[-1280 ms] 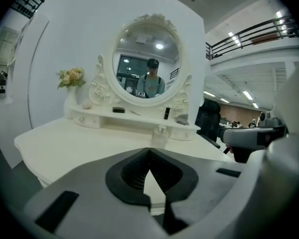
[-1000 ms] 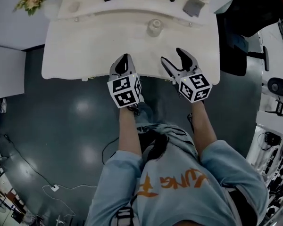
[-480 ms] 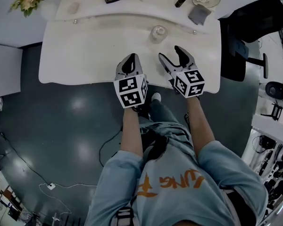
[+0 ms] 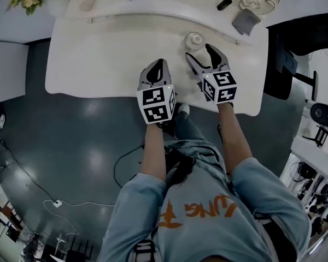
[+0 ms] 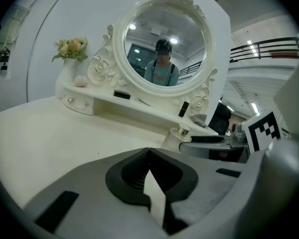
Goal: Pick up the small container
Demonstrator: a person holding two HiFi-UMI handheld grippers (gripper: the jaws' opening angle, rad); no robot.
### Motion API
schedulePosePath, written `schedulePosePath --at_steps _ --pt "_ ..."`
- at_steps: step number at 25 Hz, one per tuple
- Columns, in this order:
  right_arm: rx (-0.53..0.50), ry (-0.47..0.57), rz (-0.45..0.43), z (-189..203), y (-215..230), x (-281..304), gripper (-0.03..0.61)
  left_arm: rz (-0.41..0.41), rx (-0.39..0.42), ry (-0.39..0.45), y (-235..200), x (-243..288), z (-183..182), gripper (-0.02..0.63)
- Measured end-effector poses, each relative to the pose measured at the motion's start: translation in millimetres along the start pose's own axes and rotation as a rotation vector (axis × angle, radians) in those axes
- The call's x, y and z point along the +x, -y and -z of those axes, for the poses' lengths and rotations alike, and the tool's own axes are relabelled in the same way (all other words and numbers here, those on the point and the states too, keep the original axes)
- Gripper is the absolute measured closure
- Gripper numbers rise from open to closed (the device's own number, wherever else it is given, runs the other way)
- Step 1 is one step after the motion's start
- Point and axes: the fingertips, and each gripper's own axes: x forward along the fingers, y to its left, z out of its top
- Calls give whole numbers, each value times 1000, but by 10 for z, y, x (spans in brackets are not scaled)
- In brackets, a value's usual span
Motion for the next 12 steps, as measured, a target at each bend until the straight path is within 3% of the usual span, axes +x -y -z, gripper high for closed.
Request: schedulePosePath --at_steps 6,12 --pt "-70 -35 14 -18 38 240 253 -19 -22 -16 -103 54 68 592" --pt "-48 -40 39 -26 95 417 250 -30 -28 -14 -187 17 92 592"
